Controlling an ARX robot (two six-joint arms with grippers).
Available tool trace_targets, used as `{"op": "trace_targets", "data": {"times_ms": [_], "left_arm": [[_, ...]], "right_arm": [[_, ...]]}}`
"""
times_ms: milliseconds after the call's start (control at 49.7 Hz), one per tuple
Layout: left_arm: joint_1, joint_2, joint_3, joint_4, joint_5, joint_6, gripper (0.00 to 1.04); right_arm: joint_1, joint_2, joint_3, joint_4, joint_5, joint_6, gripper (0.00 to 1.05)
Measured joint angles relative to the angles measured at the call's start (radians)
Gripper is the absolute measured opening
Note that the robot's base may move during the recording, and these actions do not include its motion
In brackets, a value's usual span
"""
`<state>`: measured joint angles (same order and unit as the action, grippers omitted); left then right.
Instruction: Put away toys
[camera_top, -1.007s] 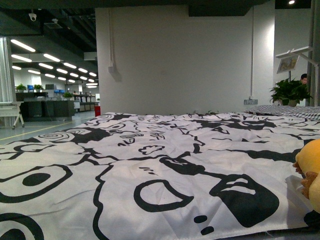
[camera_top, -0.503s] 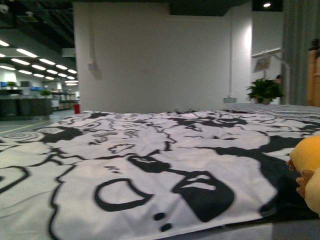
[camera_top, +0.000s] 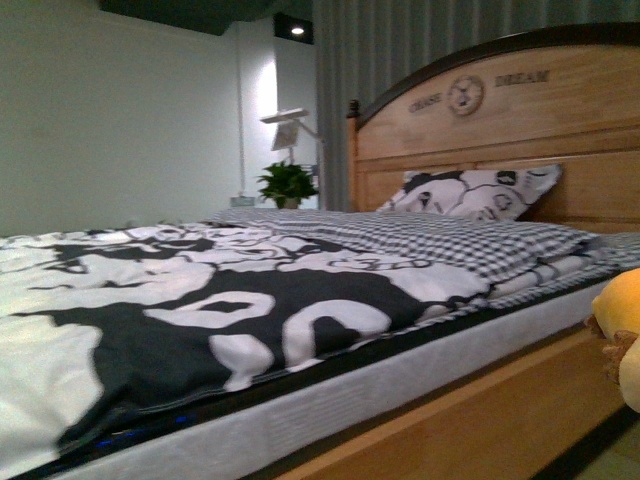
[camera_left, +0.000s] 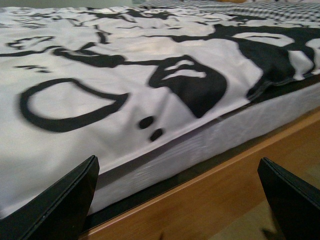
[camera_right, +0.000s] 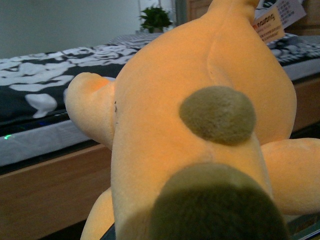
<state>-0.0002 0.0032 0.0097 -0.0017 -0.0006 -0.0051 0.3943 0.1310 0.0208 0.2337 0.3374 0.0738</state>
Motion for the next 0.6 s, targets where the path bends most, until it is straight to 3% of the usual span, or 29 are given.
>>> {"op": "trace_targets", "data": {"times_ms": [604], "left_arm": [[0.000,0.000,0.000,0.000,0.000,0.000,0.99]], "right_arm": [[0.000,0.000,-0.001,0.000,0.000,0.000,0.20]]}}
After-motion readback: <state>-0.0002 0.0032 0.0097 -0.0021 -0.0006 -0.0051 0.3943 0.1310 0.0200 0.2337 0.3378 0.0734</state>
